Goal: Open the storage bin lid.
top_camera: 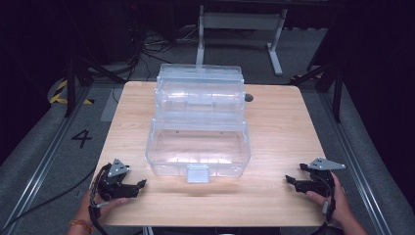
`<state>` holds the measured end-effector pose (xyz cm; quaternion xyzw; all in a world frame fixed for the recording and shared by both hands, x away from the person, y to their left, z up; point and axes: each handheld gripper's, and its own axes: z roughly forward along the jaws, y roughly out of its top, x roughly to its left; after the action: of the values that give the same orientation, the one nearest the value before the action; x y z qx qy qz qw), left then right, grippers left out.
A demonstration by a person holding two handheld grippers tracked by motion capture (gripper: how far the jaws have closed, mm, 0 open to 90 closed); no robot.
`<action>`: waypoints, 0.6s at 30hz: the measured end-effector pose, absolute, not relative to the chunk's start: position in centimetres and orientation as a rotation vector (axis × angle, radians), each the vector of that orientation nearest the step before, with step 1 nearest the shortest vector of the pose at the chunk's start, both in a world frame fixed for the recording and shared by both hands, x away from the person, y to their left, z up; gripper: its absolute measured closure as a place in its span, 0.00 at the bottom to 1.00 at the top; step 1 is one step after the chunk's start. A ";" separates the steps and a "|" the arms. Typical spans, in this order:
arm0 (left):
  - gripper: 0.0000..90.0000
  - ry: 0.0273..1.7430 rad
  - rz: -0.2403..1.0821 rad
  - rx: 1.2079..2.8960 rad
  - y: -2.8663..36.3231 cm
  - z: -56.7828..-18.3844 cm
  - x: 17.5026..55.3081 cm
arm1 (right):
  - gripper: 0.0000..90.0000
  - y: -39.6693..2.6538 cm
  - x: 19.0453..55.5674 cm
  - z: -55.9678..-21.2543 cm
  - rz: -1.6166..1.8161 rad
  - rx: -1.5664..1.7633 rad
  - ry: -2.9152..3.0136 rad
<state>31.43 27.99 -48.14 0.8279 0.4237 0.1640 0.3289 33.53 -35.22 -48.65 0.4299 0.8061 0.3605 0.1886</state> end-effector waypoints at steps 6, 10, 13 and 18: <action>0.17 1.104 0.424 2.169 28.0 -48.1 31.5 | 0.23 -35.2 33.5 -48.6 1.014 1.209 2.267; 0.17 1.106 0.429 2.162 28.0 -48.2 31.6 | 0.23 -35.2 33.5 -48.6 1.014 1.209 2.267; 0.17 1.106 0.426 2.168 28.0 -48.1 31.6 | 0.23 -35.2 33.5 -48.6 1.014 1.210 2.267; 0.17 1.108 0.426 2.167 28.0 -48.1 31.6 | 0.23 -35.2 33.6 -48.6 1.015 1.208 2.270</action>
<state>31.58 28.04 -48.13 0.8283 0.4233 0.1627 0.3291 33.56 -35.23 -48.64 0.4291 0.8066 0.3607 0.1875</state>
